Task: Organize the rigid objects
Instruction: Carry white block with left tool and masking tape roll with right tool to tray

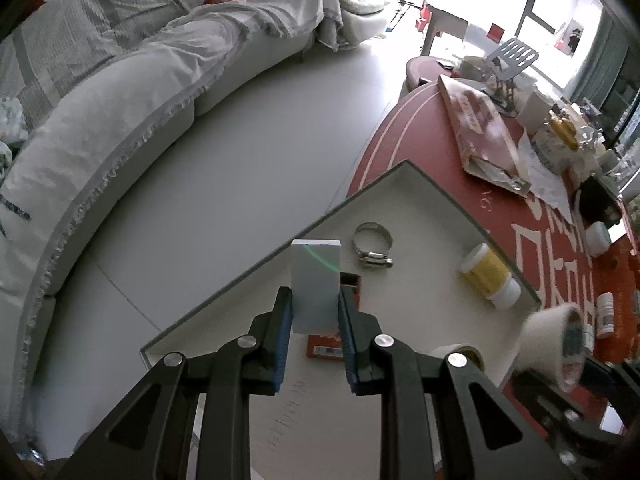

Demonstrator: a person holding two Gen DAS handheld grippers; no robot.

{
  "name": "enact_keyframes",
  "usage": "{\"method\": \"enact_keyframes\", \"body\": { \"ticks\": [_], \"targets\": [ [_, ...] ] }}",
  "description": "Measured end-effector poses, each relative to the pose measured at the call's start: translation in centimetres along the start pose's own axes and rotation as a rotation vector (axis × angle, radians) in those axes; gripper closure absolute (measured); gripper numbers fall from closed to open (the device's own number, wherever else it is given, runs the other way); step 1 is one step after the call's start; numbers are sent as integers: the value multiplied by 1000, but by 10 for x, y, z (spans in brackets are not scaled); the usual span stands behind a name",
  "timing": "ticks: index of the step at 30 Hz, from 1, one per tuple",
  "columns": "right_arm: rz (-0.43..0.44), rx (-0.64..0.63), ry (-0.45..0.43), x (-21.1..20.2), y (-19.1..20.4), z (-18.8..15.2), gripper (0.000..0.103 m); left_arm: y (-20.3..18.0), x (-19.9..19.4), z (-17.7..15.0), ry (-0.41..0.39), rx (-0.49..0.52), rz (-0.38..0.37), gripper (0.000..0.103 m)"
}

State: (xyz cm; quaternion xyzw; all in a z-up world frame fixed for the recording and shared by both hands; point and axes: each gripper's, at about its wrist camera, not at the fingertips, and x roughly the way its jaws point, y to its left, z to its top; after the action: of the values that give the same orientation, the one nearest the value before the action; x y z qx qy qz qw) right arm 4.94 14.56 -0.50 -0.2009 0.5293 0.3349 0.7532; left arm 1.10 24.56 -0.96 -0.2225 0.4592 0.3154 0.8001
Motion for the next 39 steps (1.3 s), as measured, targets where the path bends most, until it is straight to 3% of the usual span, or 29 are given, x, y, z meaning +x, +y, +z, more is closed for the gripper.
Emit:
{"method": "enact_keyframes", "body": {
  "ticks": [13, 26, 33, 39],
  "targets": [
    [-4, 21, -33, 8, 1, 31, 51, -6, -2, 2, 0, 19, 2, 79],
    [3, 40, 14, 25, -1, 31, 50, -7, 3, 0, 10, 15, 5, 79],
    [-9, 41, 24, 31, -2, 31, 51, 12, 3, 0, 25, -26, -106, 78],
    [6, 48, 28, 39, -3, 30, 51, 23, -3, -2, 6, 1, -116, 78]
  ]
}}
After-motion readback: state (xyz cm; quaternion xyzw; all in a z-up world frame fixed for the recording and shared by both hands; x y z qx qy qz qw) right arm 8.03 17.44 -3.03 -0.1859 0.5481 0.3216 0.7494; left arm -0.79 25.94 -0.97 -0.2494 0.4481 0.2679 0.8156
